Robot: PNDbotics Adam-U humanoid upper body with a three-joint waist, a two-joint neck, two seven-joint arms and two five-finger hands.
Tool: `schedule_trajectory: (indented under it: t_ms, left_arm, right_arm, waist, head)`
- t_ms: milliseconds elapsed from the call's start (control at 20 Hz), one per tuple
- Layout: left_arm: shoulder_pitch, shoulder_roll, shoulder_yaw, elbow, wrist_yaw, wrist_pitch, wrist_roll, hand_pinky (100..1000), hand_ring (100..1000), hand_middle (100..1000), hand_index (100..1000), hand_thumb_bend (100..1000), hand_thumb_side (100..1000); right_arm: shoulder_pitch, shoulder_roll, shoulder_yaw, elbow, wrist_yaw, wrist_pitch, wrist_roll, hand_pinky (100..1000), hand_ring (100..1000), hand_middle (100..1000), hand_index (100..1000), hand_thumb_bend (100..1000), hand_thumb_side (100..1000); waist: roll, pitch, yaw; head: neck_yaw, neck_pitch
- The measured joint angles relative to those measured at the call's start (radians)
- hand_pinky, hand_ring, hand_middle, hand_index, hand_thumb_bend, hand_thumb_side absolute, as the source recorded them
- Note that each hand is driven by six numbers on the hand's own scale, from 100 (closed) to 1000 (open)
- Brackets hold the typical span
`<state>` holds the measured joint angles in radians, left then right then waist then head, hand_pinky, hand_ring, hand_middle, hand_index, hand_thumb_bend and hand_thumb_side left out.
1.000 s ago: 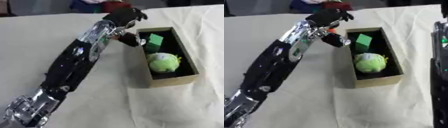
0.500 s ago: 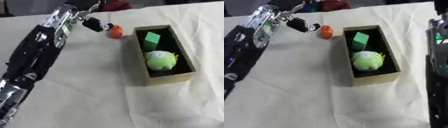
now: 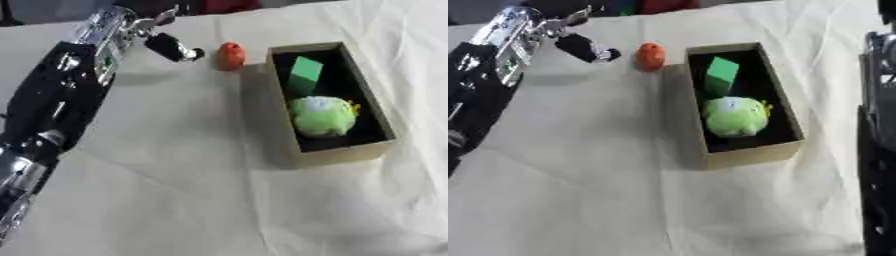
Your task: Pick up objects on the table and place them in the box.
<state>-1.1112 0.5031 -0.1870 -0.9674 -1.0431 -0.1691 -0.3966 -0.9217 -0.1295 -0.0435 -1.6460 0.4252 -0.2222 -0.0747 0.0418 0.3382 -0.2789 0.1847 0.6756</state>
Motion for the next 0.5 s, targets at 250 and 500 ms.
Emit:
schedule_trajectory:
  t_ms: [250, 500]
  left_arm:
    - [-0.026, -0.002, 0.019, 0.041, 0.005, -0.034, -0.025, 766, 824, 780, 905, 482, 671]
    - [-0.045, -0.010, 0.025, 0.053, 0.004, -0.045, -0.030, 764, 822, 784, 906, 460, 673]
  right_arm:
    - [-0.011, -0.001, 0.000, 0.003, -0.001, 0.001, 0.001, 839, 775, 675, 790, 100, 1000]
    - [-0.013, -0.003, -0.001, 0.006, -0.003, 0.003, 0.003, 840, 775, 674, 790, 100, 1000]
  waist:
    - [0.004, 0.014, -0.007]
    - [0.014, 0.023, -0.023]
  head:
    - [0.007, -0.007]
    - [0.014, -0.017]
